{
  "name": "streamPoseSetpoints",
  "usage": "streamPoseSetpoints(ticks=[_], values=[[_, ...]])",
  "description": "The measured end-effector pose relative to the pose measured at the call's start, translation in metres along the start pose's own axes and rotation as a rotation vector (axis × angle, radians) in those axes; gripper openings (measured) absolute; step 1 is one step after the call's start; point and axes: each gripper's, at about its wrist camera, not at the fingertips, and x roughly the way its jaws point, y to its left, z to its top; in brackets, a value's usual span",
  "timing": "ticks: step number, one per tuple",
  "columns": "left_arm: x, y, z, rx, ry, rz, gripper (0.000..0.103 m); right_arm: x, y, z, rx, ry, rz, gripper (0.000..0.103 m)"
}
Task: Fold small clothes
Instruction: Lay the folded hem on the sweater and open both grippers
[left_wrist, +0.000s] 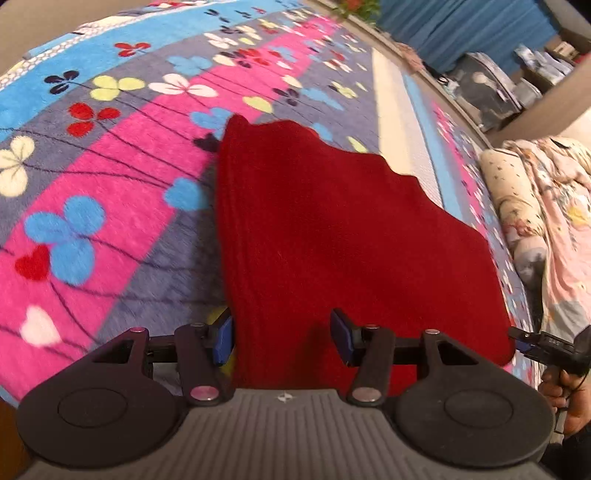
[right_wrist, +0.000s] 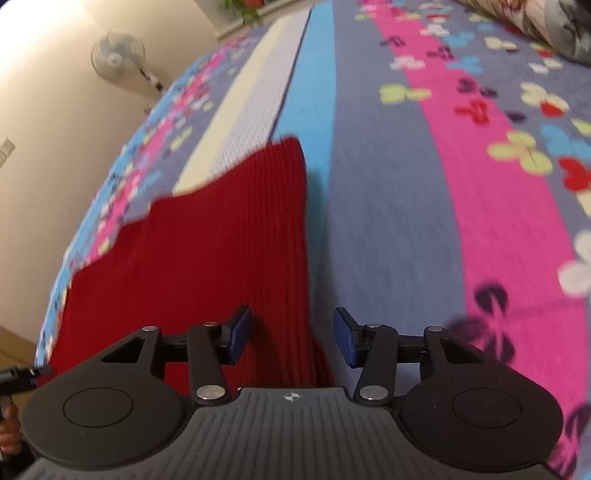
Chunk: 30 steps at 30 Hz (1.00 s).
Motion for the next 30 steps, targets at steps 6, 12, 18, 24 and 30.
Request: streamPoseSetpoints(ticks=[6,12,18,24,30], values=[[-0.016,-0.003,-0.015,0.063,-0.093,0.063,0.014,-0.021,0.006,-0.019,-0.095,-0.066,0.017,0.011],[-0.022,-0.002,-0.02,0.046,-0.123,0.119,0.015,-0.045,0.007,-0.028,-0.044,-0.175,0.02,0.011],[-0.013,-0.011,-0.024,0.1,-0.118,0.258,0.034,-0.007,0.0,-0.037,-0.029,-0.004,-0.116,0.025],[-0.043,-0.034,-0.03,0.221,-0.316,0.177,0.033,-0.04,0.026,-0.039,-0.169,-0.216,-0.127,0.033],[0.019,-0.048,-0.043,0.354,-0.021,0.3,0.033,-0.001,0.033,-0.037,-0.246,-0.067,-0.113,0.033]])
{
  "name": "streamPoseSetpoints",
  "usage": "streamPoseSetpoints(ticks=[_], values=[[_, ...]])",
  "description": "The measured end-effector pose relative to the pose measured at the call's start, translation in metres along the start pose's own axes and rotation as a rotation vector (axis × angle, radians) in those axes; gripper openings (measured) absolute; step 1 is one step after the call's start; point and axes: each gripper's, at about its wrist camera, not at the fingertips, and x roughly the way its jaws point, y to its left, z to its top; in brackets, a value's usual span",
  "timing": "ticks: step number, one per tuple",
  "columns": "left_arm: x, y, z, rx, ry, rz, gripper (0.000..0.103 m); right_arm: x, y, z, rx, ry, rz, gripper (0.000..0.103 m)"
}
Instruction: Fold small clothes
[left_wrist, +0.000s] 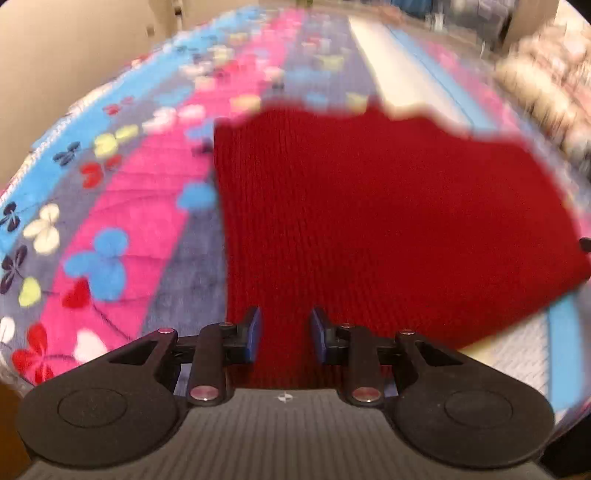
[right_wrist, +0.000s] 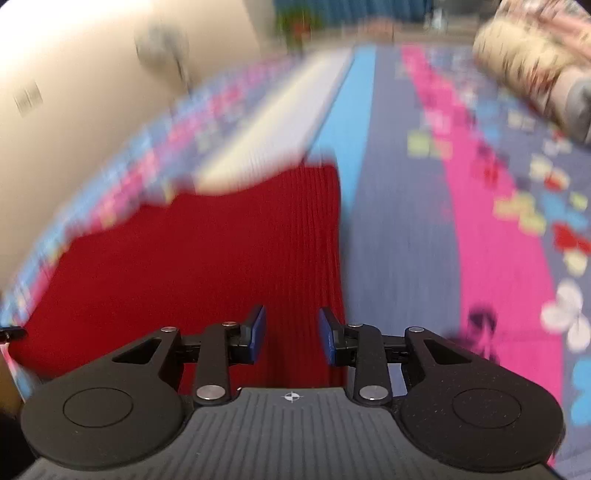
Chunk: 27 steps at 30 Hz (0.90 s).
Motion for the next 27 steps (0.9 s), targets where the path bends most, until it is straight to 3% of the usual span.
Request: streamPoseSetpoints(ticks=[2,6,8,9,11,13,15,18,21,27], values=[[-0.008,-0.006,0.002,0.032,-0.051,0.026,0.034,0.017,0.002,-0.007,-0.045,0.086,-0.088,0.037],[-0.026,-0.008,0.002,0.014,-0.135,0.015,0.037,-0.001,0.003,0.002,-0.021,-0.014,-0.07,0.039],[-0.015,-0.004,0.005,0.004,-0.083,0.025,0.043,-0.001,0.002,0.004,-0.032,-0.032,-0.08,0.039],[-0.005,-0.004,0.004,0.007,-0.027,0.035,0.044,0.005,0.001,0.002,-0.04,-0.003,-0.103,0.041],[-0.006,-0.006,0.003,0.017,-0.029,0.037,0.045,0.018,-0.001,-0.004,-0.046,0.07,-0.137,0.044],[-0.02,-0.007,0.005,0.019,-0.108,0.037,0.054,0.013,-0.001,-0.001,-0.046,0.034,-0.148,0.046],[-0.032,-0.007,0.005,0.006,-0.175,0.035,0.072,-0.002,0.005,0.005,-0.069,-0.055,-0.178,0.046],[-0.036,-0.007,0.007,-0.009,-0.205,0.045,0.073,-0.02,0.007,0.01,-0.074,-0.156,-0.194,0.047],[-0.034,-0.007,0.007,-0.018,-0.196,0.06,0.073,-0.023,0.005,0.01,-0.079,-0.203,-0.204,0.048],[-0.035,-0.004,0.01,-0.035,-0.222,0.055,0.073,-0.021,0.009,0.009,-0.087,-0.206,-0.206,0.048]])
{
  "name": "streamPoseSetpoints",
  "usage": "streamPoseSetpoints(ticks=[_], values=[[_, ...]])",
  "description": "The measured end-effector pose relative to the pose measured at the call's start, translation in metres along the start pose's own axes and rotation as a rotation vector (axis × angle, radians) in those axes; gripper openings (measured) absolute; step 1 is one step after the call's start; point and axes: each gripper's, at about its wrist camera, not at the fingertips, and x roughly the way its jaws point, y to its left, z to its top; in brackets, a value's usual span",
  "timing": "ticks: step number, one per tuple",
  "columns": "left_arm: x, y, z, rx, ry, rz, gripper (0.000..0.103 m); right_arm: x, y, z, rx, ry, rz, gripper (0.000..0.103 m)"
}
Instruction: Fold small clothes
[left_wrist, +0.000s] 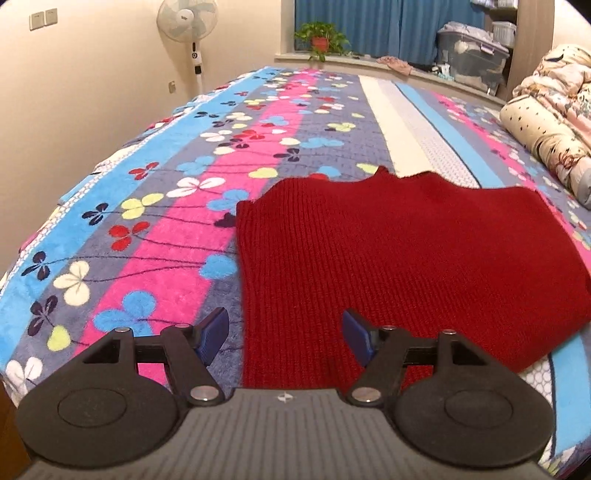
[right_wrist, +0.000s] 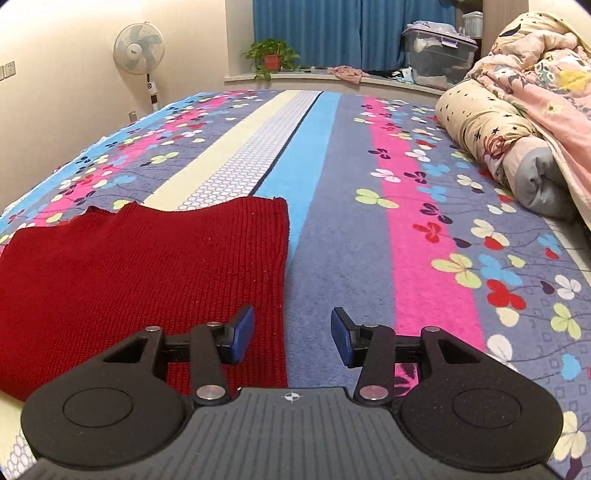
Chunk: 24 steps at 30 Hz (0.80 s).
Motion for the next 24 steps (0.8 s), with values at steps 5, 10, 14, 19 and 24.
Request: streamPoseSetpoints(ticks=[5,10,14,19,24], values=[[-0.004,-0.003,-0.001,0.012,-0.032,-0.001,0.073,-0.002,0.009,-0.002,-0.018,-0.002,0.002,0.048],[-0.013,-0.008,-0.008,0.02,-0.074,0.015,0.073,-0.003,0.012,0.0,-0.011,-0.01,0.006,0.048],[-0.024,-0.015,-0.02,0.024,-0.101,0.05,0.073,-0.006,0.016,0.005,-0.01,-0.021,0.012,0.048],[-0.041,-0.03,-0.032,0.0,-0.134,0.056,0.072,-0.011,0.022,0.011,-0.006,-0.034,0.044,0.048],[-0.066,-0.051,-0.035,-0.037,-0.233,-0.018,0.013,-0.014,0.029,0.02,0.0,-0.039,0.08,0.049]])
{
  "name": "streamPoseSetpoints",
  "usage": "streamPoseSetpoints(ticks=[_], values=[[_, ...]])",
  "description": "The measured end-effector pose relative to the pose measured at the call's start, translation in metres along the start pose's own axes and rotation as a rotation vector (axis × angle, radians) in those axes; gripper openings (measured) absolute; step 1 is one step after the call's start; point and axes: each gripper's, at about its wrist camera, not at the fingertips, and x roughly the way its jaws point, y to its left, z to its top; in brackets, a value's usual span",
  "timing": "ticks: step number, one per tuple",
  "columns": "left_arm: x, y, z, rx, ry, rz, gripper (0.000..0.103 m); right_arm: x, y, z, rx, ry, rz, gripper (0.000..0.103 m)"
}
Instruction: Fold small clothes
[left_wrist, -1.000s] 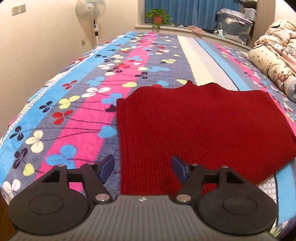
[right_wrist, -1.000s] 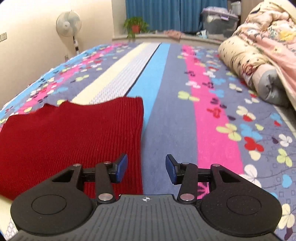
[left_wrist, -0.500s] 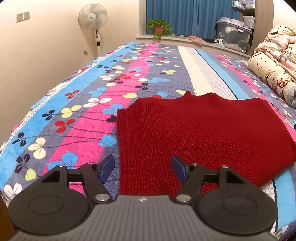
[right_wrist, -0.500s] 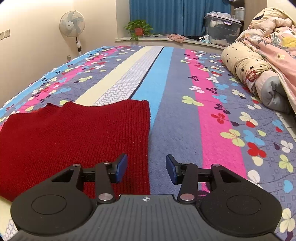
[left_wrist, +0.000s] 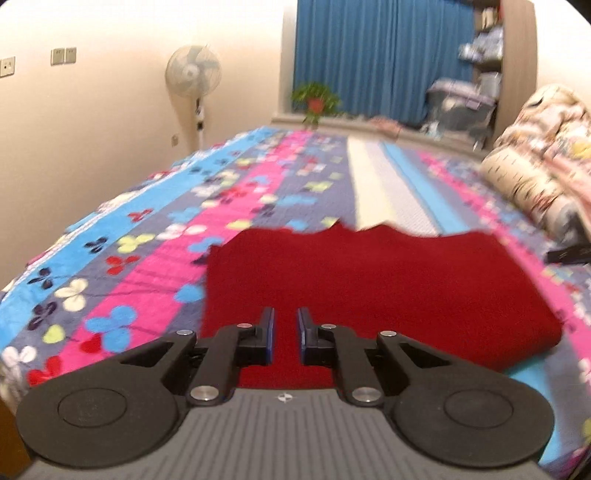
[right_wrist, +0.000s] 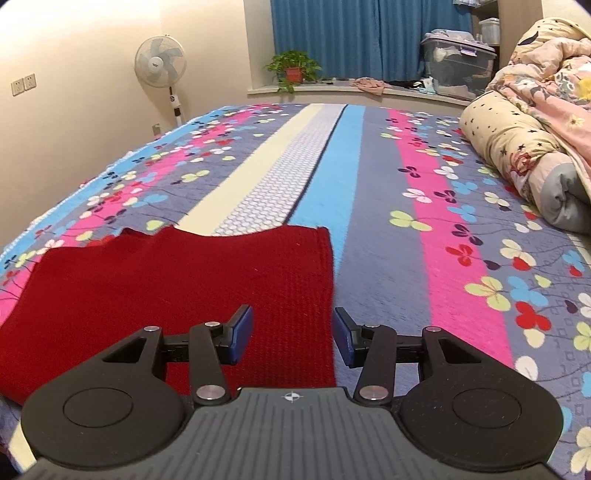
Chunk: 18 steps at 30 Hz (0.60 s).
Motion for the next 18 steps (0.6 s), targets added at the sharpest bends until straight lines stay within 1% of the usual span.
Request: streamPoseSetpoints(ticks=[2,4,7,8,9,11,13,15,17,18], values=[[-0.006,-0.013,-0.001,0.003,-0.019,-0.001,0.013,-0.001,0.002,0.003,0.004,0.0,0.009,0.05],[-0.006,-0.023,-0.005,-0.002,-0.014,-0.003,0.014,-0.001,0.004,0.006,0.01,0.0,0.025,0.05],[0.002,-0.03,-0.017,-0.021,0.029,-0.007,0.023,-0.002,0.006,0.009,0.009,-0.002,0.041,0.05],[0.005,-0.03,-0.022,-0.031,0.049,-0.01,0.028,-0.001,0.007,0.009,0.006,0.001,0.042,0.05],[0.01,-0.029,-0.026,-0.052,0.073,-0.014,0.032,-0.001,0.007,0.01,0.004,0.005,0.044,0.05],[0.019,-0.021,-0.032,-0.115,0.116,-0.036,0.034,0.001,0.007,0.011,0.005,0.012,0.049,0.05],[0.027,-0.013,-0.036,-0.184,0.153,-0.056,0.042,0.001,0.007,0.011,0.005,0.016,0.055,0.05],[0.033,-0.005,-0.04,-0.257,0.184,-0.071,0.057,0.001,0.008,0.013,0.002,0.016,0.059,0.05],[0.038,0.003,-0.044,-0.324,0.221,-0.088,0.065,0.002,0.007,0.014,0.002,0.016,0.062,0.05],[0.04,0.006,-0.046,-0.353,0.234,-0.091,0.067,0.002,0.007,0.015,0.003,0.016,0.064,0.05]])
